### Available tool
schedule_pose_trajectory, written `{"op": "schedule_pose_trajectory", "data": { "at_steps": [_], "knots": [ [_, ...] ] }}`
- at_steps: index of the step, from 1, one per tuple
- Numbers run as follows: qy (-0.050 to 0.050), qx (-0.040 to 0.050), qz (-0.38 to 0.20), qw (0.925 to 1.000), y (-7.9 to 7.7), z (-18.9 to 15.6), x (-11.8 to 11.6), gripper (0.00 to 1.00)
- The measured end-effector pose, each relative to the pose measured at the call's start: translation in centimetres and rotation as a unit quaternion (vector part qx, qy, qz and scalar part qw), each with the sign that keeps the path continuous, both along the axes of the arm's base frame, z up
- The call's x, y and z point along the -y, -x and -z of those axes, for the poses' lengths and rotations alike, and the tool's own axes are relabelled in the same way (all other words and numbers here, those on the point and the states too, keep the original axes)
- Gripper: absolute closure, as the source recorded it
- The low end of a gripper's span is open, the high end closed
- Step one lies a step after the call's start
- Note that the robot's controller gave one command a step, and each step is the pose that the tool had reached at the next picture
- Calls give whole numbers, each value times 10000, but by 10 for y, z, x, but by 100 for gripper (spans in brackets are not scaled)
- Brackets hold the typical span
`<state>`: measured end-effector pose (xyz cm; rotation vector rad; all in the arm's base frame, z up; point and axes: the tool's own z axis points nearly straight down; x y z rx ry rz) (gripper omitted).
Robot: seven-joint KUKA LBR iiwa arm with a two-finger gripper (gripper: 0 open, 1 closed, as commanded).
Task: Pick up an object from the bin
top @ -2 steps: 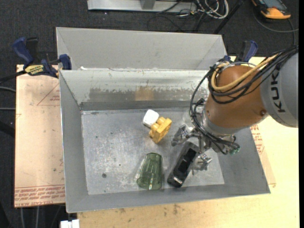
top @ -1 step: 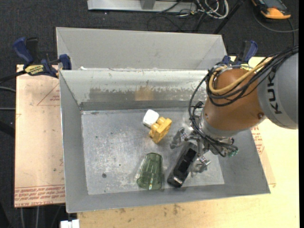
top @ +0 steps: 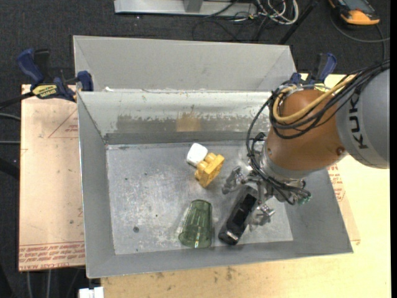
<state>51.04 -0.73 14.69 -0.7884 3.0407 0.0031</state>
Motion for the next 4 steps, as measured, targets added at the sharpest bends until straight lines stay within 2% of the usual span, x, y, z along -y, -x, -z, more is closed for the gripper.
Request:
{"op": "schedule_pose_trajectory", "data": {
  "at_steps": [1,2,3,4],
  "knots": [
    [21,-19,-281,9996,0,45,-6,0],
    [6,7,-1748,9846,2,66,-9,100],
    [6,8,-1749,9846,2,66,-9,100],
    [-2,-5,-1849,9828,7,-71,-27,100]
  ]
}}
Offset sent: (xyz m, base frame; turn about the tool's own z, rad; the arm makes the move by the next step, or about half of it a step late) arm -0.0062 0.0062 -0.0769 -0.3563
